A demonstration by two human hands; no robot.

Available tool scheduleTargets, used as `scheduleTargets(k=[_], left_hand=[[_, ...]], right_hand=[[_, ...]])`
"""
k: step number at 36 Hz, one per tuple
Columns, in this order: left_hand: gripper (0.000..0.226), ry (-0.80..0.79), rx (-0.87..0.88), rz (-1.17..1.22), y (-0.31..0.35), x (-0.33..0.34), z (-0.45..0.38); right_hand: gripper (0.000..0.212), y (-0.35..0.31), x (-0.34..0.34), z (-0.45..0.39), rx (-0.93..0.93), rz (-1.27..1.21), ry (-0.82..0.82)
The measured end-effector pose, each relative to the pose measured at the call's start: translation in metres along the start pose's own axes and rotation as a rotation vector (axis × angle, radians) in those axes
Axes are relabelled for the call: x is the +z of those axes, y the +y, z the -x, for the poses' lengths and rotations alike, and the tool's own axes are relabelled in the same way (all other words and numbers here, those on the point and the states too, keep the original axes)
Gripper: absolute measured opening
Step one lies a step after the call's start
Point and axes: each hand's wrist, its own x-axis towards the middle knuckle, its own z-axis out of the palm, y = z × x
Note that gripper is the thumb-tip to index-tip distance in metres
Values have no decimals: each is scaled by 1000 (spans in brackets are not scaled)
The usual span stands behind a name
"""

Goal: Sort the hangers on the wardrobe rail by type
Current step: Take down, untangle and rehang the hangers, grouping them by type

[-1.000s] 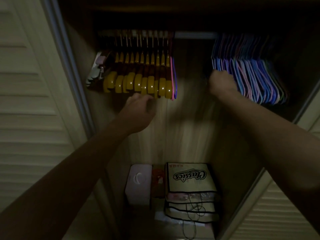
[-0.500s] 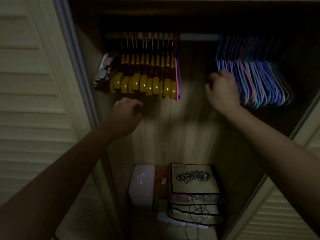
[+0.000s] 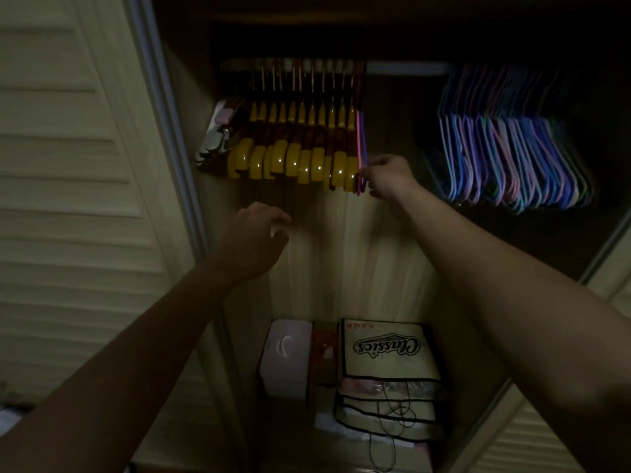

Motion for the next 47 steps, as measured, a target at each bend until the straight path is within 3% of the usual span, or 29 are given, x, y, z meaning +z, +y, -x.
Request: scheduleTargets(k=[10,16,20,26,29,31,34,38,47], left_hand=[[36,15,9,47,4,-1,1],[44,3,-12,57,-1,1,-4],[30,38,-4,70,-6,3,-7],[27,76,36,52,-15,4,-9],[28,84,41,46,-16,1,-9],[28,97,55,47,-17,-2,-9],[28,106,61,34,-19,-6,-9],[28,113,44,30,-20,-10,-10],[27,117,9,34,-21,-13,-5]], right_hand=[[34,-2,6,-8,-9,25,5],[34,-5,9,-12,-20,26,28],[37,-5,11,-12,-22,15,2],[25,-4,15,-16,-47,15,13],[14,-2,15,-17,-72,51,89],[21,0,11,-16,-131,121,175],[36,4,-2,-11,-320,298,333],[33,-5,-26,-9,-564,512,569],[26,-60,-46,-31,-519,581,642]])
